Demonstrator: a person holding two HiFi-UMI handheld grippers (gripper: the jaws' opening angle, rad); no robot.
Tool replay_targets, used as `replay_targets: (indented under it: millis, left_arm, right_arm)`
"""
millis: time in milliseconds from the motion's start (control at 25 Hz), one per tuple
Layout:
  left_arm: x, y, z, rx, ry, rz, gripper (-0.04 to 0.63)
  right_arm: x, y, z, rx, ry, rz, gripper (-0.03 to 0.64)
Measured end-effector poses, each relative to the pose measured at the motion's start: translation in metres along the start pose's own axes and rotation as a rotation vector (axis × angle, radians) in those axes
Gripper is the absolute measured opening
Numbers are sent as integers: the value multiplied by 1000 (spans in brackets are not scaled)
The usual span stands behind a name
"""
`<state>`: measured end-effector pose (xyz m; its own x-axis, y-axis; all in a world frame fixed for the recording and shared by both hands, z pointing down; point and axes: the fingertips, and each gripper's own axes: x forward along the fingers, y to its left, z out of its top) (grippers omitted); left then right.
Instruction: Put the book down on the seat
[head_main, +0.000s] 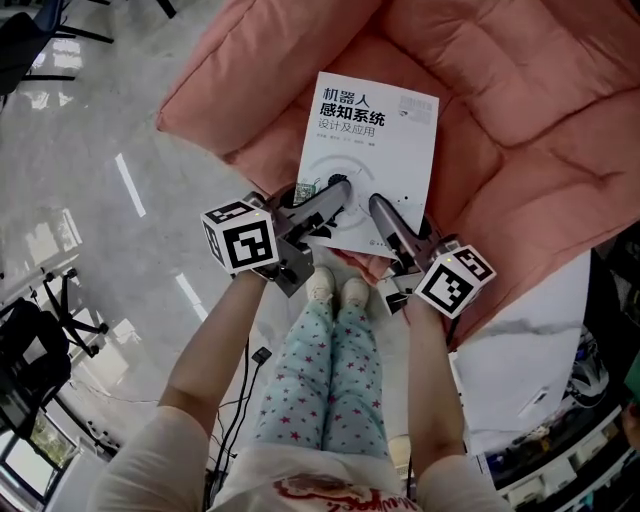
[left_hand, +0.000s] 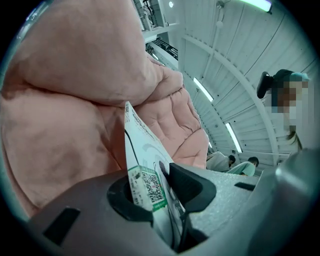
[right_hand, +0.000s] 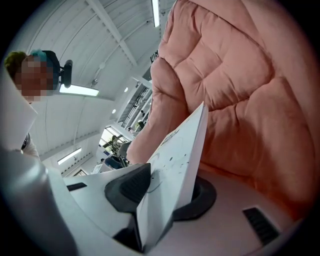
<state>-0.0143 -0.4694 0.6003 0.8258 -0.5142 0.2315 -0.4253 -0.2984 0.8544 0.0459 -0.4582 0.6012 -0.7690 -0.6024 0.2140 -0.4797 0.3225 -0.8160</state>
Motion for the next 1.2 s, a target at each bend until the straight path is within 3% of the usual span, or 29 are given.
replay_targets:
  millis: [280,760,880,1000,1080,1200]
  left_arm:
    - [-1,-2,3,-86,24,14,95]
    - [1,1,0,-22,14,51,97]
    - [1,2,-2,52,18,87,103]
    - [1,2,-5,200,45,199,111]
    - [0,3,-5,254,46,262,125]
    - [-3,3,-1,341,34,343,171]
  right_arm:
    - [0,4,4,62,75,-72,129]
    - [0,-9,-2,89,103,-166,176]
    - [2,-14,-4,67,125,-217,191]
    - [5,-13,-8,-22,187,-296,190]
    - [6,-12,-8,-60,198,-320,198]
    - [5,-9,-6,-74,186,-339,269]
